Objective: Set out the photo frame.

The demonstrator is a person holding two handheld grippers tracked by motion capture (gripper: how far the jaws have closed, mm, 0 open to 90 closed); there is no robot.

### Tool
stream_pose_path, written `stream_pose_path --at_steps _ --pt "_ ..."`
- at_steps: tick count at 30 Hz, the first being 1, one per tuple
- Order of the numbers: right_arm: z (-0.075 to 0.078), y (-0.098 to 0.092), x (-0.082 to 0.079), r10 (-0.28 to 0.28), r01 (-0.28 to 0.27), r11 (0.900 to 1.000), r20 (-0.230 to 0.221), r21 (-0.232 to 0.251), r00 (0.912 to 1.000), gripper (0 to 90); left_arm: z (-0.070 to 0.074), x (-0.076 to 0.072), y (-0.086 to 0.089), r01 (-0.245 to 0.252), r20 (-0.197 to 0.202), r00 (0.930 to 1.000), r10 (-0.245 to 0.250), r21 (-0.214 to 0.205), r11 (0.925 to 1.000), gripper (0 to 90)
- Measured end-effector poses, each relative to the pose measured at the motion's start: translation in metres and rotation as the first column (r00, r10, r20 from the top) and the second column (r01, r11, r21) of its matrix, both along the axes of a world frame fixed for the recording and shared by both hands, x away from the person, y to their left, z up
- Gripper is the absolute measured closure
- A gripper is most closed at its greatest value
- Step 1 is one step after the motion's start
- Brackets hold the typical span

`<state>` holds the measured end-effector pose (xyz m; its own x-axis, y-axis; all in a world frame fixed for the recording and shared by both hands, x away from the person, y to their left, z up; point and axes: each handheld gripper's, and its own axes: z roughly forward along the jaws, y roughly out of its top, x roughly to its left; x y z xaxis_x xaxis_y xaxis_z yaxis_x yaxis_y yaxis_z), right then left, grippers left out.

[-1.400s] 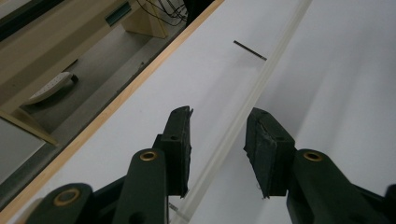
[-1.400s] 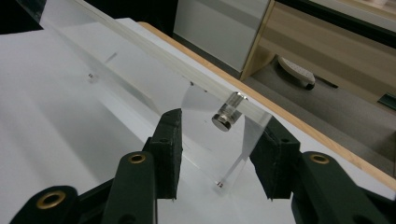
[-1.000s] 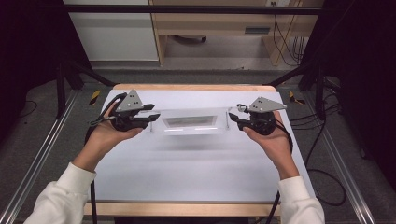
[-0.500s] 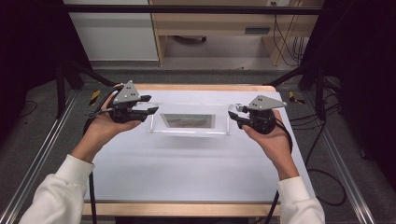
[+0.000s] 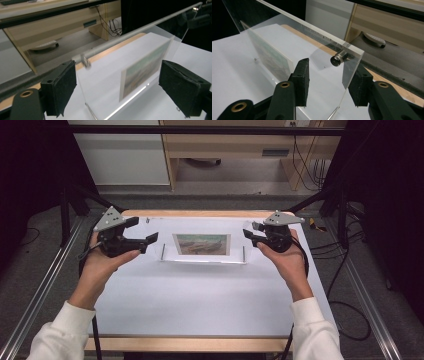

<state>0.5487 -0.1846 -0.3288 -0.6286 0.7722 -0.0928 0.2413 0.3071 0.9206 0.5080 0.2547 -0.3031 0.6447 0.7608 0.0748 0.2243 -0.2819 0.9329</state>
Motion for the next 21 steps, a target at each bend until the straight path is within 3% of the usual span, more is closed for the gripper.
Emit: stream_pose_path --at_steps 5,6,12,21 --pt "0.000 0.000 0.018 -0.015 0.016 0.9990 -0.017 0.041 0.9997 53.8 -0.021 -0.009 0.010 -0.012 -0.039 0.9992 0.011 -0.007 0.9999 14.2" --pt "-0.001 0.000 0.022 -0.017 0.018 0.9985 -0.018 0.051 0.9997 53.6 -0.033 -0.011 0.014 -0.017 -0.058 0.9982 0.017 -0.002 0.9998 14.0" --pt "-0.002 0.000 0.039 -0.031 0.033 0.9965 -0.029 0.076 0.9991 52.4 -0.066 -0.017 0.022 -0.036 -0.108 0.9935 0.035 -0.004 0.9994 13.8" --pt "-0.006 0.001 0.052 -0.067 0.070 0.9914 -0.035 0.111 0.9972 51.2 -0.092 -0.024 0.028 -0.057 -0.144 0.9879 0.057 0.003 0.9984 13.8"
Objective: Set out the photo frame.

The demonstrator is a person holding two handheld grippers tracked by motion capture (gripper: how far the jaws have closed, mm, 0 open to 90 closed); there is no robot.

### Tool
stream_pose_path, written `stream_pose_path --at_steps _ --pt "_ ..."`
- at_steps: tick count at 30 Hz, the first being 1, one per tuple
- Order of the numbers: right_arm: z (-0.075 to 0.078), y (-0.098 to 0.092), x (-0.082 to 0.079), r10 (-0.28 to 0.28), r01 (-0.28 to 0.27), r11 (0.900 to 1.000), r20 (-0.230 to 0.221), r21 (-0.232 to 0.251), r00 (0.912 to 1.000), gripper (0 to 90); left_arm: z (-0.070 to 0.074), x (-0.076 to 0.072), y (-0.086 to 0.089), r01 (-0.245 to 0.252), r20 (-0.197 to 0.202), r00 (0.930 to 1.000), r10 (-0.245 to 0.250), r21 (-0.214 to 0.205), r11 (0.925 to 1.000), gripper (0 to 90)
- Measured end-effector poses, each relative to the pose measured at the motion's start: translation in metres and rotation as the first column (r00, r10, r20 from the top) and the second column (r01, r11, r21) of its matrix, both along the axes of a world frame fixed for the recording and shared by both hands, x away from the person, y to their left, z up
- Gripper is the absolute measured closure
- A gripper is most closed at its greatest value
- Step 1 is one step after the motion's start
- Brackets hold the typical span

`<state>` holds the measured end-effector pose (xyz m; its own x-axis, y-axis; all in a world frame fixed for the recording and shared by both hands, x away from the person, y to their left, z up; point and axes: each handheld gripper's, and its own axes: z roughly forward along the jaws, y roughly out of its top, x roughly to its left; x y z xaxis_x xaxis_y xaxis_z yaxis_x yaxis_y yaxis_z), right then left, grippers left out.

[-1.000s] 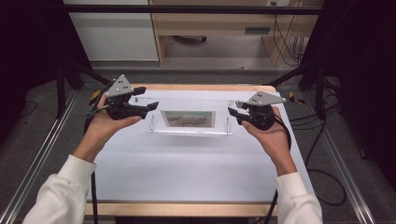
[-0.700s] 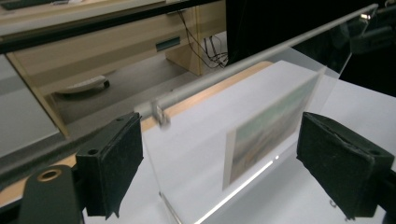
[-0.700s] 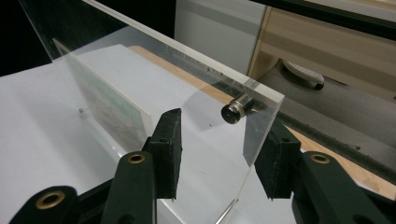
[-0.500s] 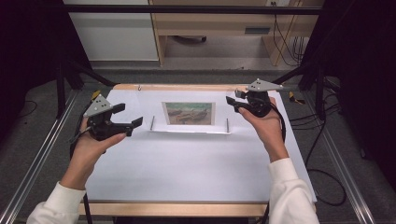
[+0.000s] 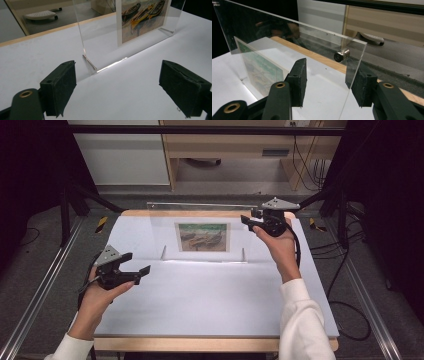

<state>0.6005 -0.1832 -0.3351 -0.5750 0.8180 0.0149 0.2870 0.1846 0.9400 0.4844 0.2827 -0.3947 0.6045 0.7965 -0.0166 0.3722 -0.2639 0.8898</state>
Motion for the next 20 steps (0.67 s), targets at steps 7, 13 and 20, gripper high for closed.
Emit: stream_pose_path --at_steps 7,13,20 --pt "-0.001 0.002 0.003 -0.020 0.020 0.9998 0.005 -0.006 0.9998 49.7 -0.005 -0.003 -0.001 -0.005 -0.001 1.0000 0.005 0.013 0.9999 13.9" --pt "0.000 0.003 -0.005 -0.059 0.060 0.9971 0.014 -0.047 0.9982 32.1 -0.011 -0.008 -0.003 -0.030 0.012 0.9995 0.030 0.031 0.9991 12.8" --pt "-0.014 -0.002 -0.048 -0.119 0.127 0.9818 0.060 -0.141 0.9910 18.0 -0.025 -0.009 -0.004 -0.079 0.017 0.9968 0.078 0.055 0.9954 9.0"
